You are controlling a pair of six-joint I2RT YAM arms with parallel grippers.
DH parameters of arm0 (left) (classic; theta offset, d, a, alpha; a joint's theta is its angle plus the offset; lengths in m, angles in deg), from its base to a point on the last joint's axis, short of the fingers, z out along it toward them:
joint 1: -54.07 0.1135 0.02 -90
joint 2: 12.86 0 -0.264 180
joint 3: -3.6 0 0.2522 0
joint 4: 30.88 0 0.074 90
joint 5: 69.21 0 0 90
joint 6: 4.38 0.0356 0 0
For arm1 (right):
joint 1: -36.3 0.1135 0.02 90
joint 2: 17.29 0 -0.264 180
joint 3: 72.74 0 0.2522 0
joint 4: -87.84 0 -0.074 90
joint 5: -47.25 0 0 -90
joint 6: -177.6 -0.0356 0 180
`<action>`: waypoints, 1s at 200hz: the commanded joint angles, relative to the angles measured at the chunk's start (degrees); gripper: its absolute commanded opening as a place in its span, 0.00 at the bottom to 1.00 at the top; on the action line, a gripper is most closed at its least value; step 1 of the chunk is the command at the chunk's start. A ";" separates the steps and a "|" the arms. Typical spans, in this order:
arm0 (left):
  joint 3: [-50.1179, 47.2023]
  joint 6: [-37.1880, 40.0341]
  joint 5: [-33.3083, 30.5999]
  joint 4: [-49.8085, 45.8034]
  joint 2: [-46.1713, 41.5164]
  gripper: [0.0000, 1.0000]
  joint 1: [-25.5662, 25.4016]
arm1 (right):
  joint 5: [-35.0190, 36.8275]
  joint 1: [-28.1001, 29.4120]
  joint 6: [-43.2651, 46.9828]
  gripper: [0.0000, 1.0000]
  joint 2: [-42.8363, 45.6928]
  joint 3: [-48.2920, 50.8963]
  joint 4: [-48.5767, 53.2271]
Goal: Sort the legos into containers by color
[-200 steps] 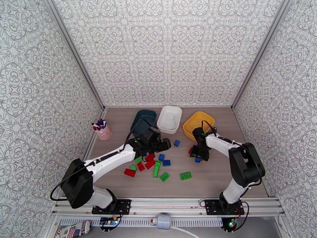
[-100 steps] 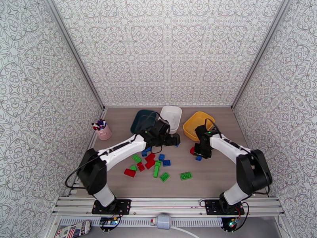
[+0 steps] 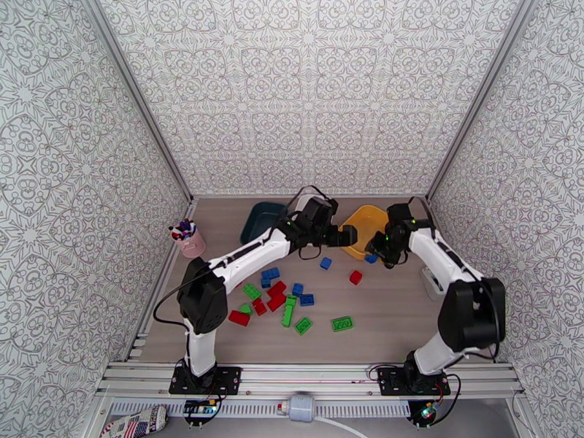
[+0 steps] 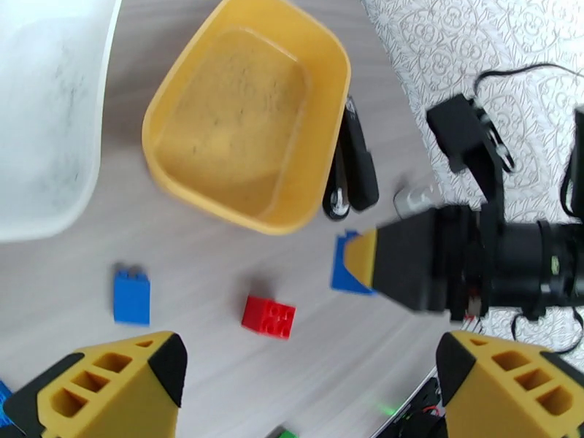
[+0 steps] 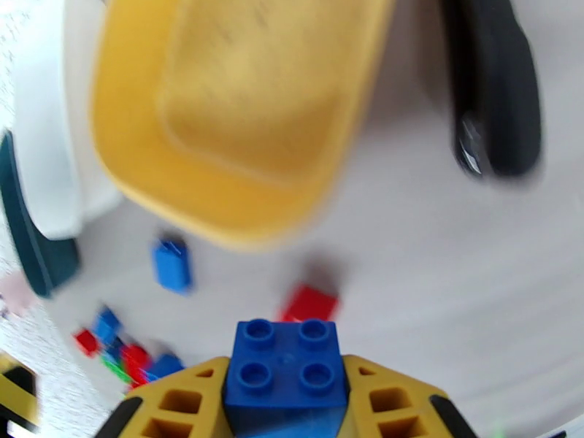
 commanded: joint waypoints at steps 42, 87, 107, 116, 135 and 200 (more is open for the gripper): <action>-2.53 0.87 1.59 -2.50 -1.99 0.94 3.00 | -7.50 -2.74 -3.73 0.30 -14.12 -15.51 -1.08; -11.24 -0.94 -1.09 -2.28 -8.05 0.92 5.57 | -7.60 -2.81 -2.99 0.52 -17.48 -20.92 1.00; -14.50 -1.16 -4.18 -3.70 -10.33 0.92 6.23 | -6.94 -2.82 -1.71 0.59 -16.41 -20.95 2.14; -15.71 -1.00 -5.17 -4.83 -11.13 0.92 6.33 | -6.51 -2.82 -0.92 0.60 -15.59 -20.62 2.80; -18.05 -0.80 -7.46 -7.22 -12.71 0.92 6.42 | -4.98 -2.34 1.05 0.62 -13.17 -18.90 4.20; -27.98 -5.40 -13.82 -9.84 -20.44 0.91 8.05 | 4.12 8.21 6.39 0.64 -3.29 -9.06 8.00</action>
